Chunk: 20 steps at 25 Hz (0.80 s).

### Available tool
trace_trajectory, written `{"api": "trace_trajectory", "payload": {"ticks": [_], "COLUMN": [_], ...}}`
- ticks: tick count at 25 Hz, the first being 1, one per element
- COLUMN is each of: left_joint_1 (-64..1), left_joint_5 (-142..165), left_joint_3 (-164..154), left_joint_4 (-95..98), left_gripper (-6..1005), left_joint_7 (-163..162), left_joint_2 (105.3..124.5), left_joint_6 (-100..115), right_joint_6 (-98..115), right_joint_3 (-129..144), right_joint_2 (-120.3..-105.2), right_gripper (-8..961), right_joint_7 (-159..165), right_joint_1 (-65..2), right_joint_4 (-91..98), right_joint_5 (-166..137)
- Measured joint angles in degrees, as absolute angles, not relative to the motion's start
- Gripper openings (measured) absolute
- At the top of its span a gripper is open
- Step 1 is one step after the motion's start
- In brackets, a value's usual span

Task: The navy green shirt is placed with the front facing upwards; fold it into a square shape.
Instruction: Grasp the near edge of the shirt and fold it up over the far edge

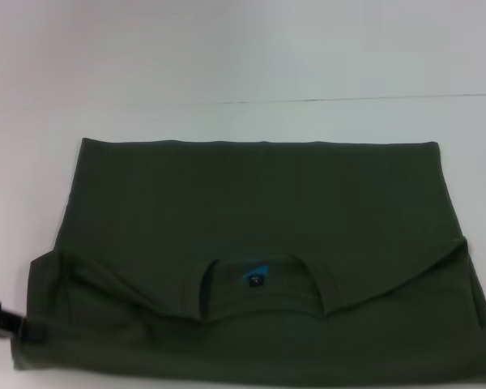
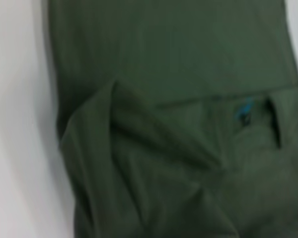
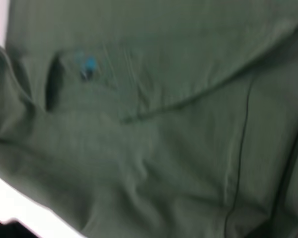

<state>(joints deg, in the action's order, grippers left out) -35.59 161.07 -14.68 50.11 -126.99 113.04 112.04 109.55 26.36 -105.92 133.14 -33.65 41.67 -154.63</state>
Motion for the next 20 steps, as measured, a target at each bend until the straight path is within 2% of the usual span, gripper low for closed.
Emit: {"api": "trace_trajectory", "payload": {"ticks": [8,20], "left_joint_1": [-36.69,-37.09], "left_joint_5": [151.73,140.05], "left_joint_3": [-10.55,-9.93], "left_joint_4": [50.08,44.73], "left_gripper": [42,41], "left_joint_7": [-127.21,-128.76], "left_joint_2": [111.34,111.93], "left_joint_6": [112.15,97.58], "right_joint_6": [108.25,95.19], "right_joint_3": [20.96,19.27], "right_joint_2": [-105.30,-105.13], "right_gripper": [35,40], "right_joint_7": [134.43,135.97], "right_joint_1": [-33.76,-33.61], "right_joint_4": [44.37,40.86], "right_joint_5": [-148.93,-135.21]}}
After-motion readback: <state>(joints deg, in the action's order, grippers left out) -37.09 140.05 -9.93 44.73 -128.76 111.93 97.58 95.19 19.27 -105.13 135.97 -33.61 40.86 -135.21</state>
